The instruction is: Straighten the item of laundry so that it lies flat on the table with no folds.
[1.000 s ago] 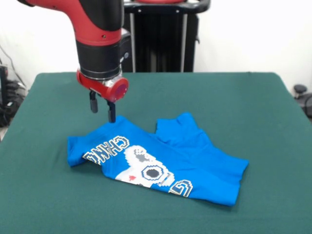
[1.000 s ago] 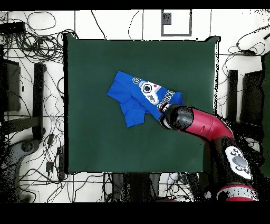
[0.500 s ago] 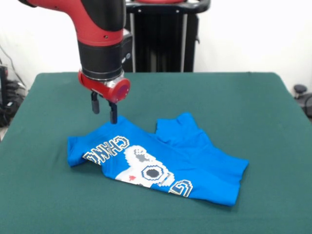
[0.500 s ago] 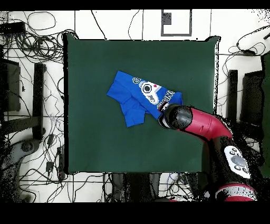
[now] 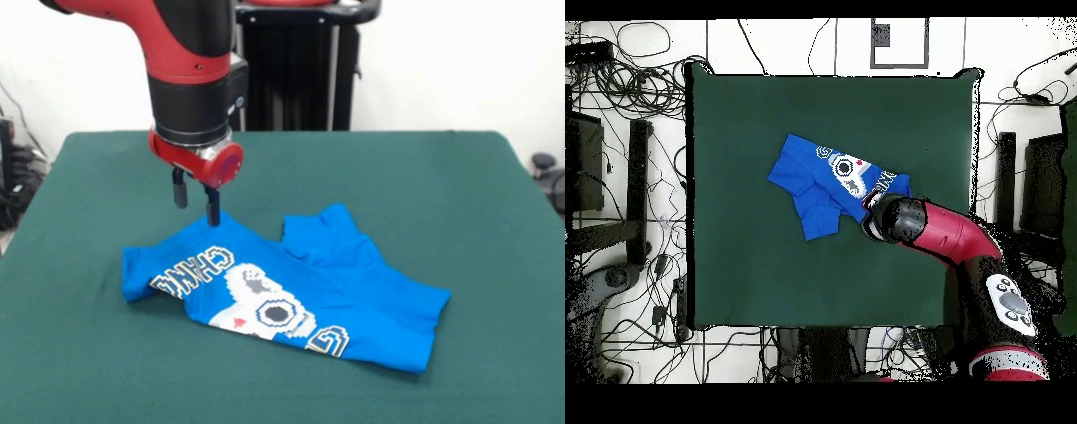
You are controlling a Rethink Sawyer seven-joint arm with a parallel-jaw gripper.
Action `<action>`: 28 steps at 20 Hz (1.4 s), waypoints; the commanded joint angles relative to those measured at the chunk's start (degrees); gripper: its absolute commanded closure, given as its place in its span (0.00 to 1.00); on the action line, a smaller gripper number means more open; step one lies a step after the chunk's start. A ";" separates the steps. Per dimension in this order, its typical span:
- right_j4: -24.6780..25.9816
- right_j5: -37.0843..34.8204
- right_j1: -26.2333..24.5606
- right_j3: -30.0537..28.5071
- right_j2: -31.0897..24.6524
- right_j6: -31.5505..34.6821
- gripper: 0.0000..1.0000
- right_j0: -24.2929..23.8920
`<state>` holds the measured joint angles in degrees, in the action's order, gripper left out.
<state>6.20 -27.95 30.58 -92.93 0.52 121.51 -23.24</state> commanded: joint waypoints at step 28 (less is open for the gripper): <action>-2.71 -0.85 -4.16 -0.38 -2.23 7.42 0.00 3.29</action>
<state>5.76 -27.99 30.52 -92.31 0.52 121.51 -21.44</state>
